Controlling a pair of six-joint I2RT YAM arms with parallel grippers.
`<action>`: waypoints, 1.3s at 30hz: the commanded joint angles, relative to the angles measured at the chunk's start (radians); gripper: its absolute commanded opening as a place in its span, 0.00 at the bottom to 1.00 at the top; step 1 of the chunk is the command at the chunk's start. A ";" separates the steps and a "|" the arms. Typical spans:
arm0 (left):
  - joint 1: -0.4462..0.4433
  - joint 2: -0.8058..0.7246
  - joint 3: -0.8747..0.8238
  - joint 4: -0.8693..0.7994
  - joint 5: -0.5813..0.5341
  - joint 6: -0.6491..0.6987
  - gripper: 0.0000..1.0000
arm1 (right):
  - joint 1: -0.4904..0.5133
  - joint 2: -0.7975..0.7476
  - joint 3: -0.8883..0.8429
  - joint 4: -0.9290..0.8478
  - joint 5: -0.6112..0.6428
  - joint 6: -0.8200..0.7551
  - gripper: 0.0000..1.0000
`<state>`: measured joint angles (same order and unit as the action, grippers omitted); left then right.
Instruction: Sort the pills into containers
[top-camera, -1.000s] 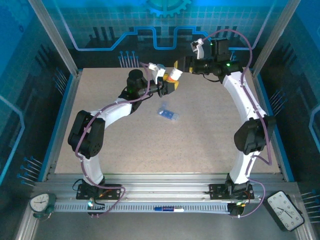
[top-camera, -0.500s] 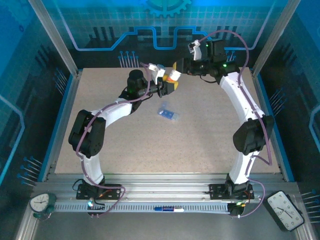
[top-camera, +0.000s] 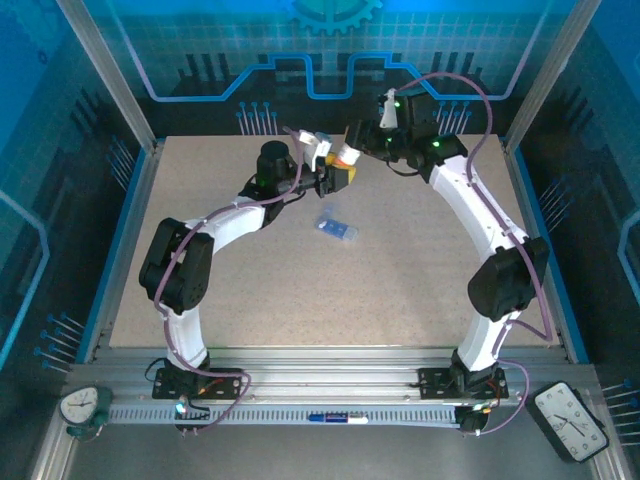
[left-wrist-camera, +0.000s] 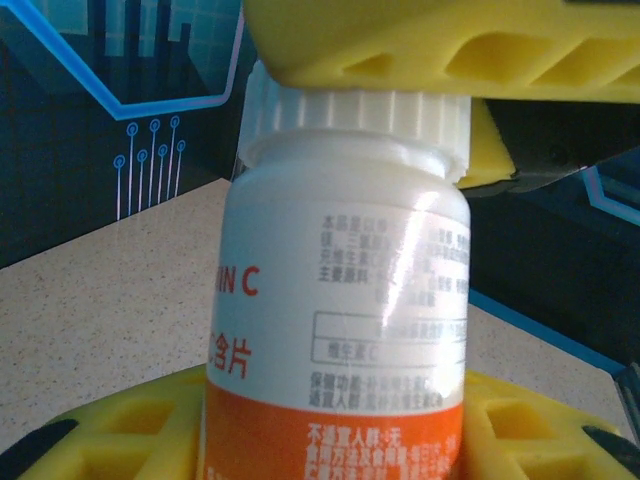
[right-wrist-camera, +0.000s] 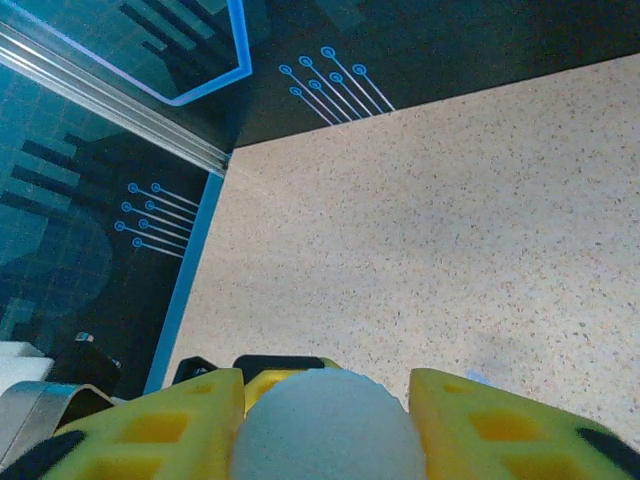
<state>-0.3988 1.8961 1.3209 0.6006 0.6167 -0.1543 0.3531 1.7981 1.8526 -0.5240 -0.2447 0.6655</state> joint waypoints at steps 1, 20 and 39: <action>-0.012 -0.025 0.024 0.105 -0.019 0.015 0.00 | 0.013 0.019 0.058 -0.113 -0.101 -0.014 0.56; -0.009 -0.034 -0.002 0.187 0.080 -0.047 0.00 | -0.180 -0.082 -0.062 0.148 -0.511 -0.194 0.77; -0.009 -0.035 0.007 0.207 0.120 -0.100 0.00 | -0.144 0.041 0.132 -0.074 -0.562 -0.328 0.73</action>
<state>-0.4042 1.8954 1.3212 0.7631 0.7090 -0.2382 0.1989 1.8256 1.9579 -0.5541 -0.7876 0.3710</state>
